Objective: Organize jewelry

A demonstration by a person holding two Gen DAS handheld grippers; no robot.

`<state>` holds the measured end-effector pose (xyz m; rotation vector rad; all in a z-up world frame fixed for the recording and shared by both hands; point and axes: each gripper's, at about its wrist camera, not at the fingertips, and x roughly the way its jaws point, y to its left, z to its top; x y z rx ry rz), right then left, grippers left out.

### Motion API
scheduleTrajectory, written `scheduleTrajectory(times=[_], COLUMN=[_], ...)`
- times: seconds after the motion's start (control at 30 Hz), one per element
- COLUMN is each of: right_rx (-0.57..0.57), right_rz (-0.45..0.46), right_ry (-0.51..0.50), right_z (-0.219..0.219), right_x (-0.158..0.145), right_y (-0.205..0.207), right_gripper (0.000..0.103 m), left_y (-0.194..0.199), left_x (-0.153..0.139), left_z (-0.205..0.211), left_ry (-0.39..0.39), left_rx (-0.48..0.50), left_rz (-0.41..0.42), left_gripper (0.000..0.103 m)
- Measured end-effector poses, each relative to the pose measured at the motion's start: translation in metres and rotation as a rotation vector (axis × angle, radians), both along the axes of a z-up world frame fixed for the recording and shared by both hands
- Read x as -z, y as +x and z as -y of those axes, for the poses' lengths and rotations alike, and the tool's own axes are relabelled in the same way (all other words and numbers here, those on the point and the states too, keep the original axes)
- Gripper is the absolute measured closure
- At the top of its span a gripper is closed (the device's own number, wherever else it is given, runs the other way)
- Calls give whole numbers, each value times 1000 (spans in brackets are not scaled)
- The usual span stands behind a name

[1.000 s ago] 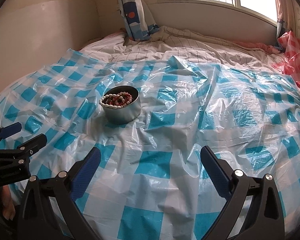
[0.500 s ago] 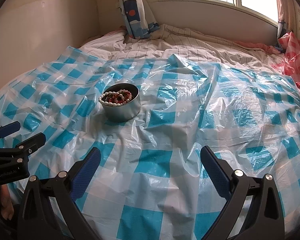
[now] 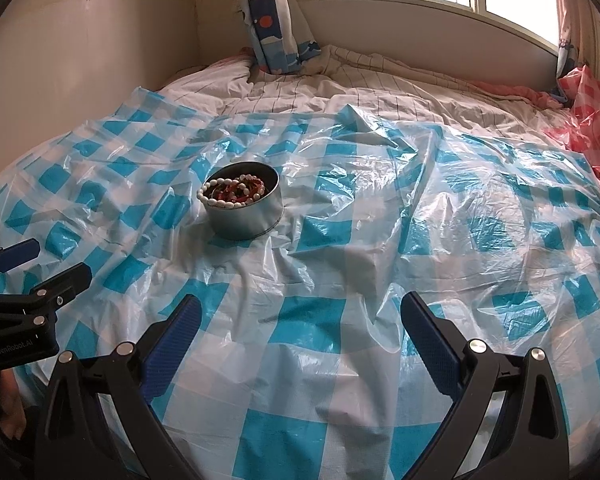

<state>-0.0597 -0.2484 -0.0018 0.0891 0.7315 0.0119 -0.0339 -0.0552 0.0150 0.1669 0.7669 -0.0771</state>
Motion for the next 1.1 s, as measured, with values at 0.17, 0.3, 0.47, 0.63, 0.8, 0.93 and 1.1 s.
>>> scheduleTrajectory(times=[0.17, 0.3, 0.47, 0.63, 0.8, 0.93, 1.1], right_rx=[0, 0, 0, 0, 0, -1, -3], right_rz=[-1, -1, -3, -3, -3, -4, -4], right_ry=[-1, -1, -2, -2, -3, -4, -6], right_z=[-1, -1, 0, -1, -1, 0, 0], right_x=[0, 0, 1, 0, 0, 0, 1], right_y=[1, 1, 0, 1, 1, 1, 1], right_gripper=[8, 8, 8, 8, 8, 8, 8], left_y=[0, 1, 1, 0, 1, 1, -1], left_x=[0, 0, 0, 2, 2, 9, 10], left_z=[0, 0, 1, 0, 0, -2, -4], left_ry=[-1, -1, -1, -1, -4, -13, -16], left_rx=[0, 0, 0, 0, -2, -11, -12], left_rz=[-1, -1, -6, -6, -9, -24, -30], left_gripper=[8, 8, 8, 8, 8, 8, 8])
